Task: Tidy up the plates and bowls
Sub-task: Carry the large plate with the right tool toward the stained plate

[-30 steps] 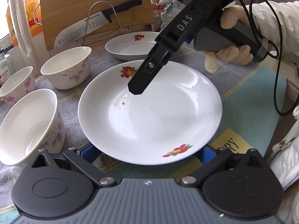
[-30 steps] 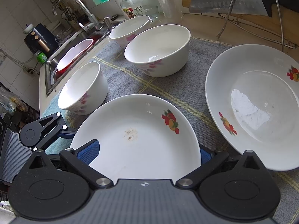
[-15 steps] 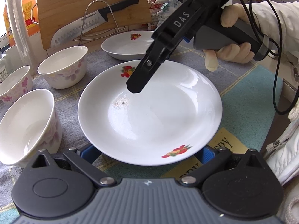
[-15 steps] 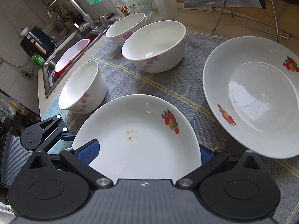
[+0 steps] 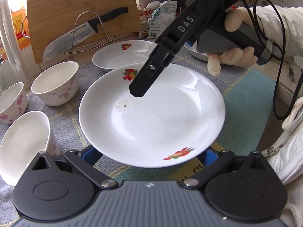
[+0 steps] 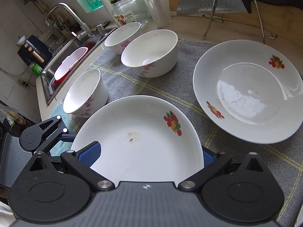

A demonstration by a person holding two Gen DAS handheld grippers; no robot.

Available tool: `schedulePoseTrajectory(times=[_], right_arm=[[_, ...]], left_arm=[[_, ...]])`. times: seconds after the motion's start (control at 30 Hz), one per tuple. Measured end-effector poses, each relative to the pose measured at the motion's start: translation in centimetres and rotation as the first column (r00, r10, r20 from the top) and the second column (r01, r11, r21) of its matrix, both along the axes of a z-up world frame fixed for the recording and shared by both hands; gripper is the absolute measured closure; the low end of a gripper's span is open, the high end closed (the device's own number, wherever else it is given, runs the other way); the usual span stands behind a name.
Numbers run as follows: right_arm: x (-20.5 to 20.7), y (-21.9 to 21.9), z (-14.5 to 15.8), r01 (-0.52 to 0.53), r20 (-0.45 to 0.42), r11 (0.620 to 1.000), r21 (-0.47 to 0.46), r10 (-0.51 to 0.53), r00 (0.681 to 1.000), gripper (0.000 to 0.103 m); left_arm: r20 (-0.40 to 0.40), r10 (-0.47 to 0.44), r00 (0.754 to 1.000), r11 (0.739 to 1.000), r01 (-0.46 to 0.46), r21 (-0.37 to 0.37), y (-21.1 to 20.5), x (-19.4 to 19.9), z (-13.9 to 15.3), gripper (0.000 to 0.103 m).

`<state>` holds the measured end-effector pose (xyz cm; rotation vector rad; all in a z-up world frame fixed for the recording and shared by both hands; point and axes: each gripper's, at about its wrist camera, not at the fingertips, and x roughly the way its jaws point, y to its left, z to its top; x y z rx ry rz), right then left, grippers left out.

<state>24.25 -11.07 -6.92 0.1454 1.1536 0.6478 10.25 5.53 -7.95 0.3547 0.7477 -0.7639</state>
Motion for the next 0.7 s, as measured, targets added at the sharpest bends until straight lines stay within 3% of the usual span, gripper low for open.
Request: schedulePoseTrajectory(times=[0.7], right_arm=[[-3.2,-8.3,2.5,0.182,0.068,0.983,-0.017,-0.181,0.981,0.000]], left_arm=[[0.024,-0.164,0.986,0.986,0.165,-0.009,-6.6,0.8,2.0,0.001]])
